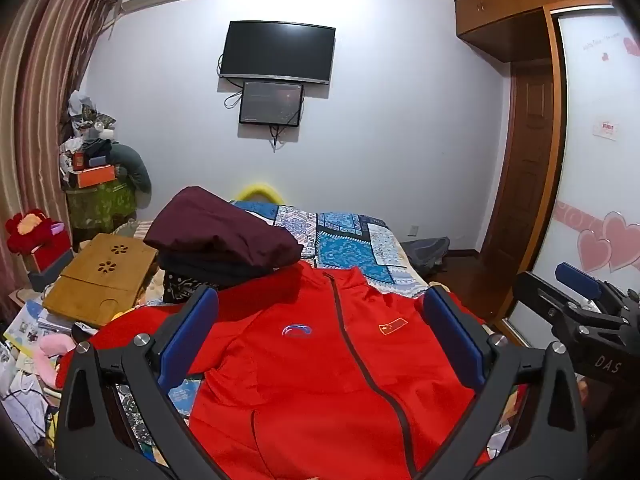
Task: Fold large clothes
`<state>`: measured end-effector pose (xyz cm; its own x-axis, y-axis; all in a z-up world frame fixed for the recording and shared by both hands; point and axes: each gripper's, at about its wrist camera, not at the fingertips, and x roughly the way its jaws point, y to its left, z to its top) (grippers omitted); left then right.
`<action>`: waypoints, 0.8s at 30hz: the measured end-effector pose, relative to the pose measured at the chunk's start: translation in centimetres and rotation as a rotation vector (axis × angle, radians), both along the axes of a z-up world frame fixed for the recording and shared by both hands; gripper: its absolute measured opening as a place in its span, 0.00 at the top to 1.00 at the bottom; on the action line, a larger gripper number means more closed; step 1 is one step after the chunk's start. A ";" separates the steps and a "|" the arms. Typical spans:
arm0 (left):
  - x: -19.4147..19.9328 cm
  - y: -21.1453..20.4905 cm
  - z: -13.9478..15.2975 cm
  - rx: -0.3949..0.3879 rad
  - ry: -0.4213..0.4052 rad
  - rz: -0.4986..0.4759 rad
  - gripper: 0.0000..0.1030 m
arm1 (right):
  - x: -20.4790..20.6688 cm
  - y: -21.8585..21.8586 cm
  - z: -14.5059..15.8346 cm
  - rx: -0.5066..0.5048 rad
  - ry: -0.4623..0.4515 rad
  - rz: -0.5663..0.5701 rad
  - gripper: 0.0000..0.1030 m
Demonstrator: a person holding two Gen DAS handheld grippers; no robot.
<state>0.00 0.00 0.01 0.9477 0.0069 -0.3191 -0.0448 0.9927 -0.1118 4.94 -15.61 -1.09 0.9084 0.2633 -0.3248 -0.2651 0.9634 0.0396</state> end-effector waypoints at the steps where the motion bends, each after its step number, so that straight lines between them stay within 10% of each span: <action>1: 0.0 0.0 0.0 0.001 0.000 0.004 0.00 | 0.0 0.0 0.0 -0.003 0.003 0.000 0.00; 24: 0.6 0.1 0.2 -0.013 0.005 -0.012 0.00 | 0.1 -0.2 -0.1 -0.002 0.021 -0.013 0.00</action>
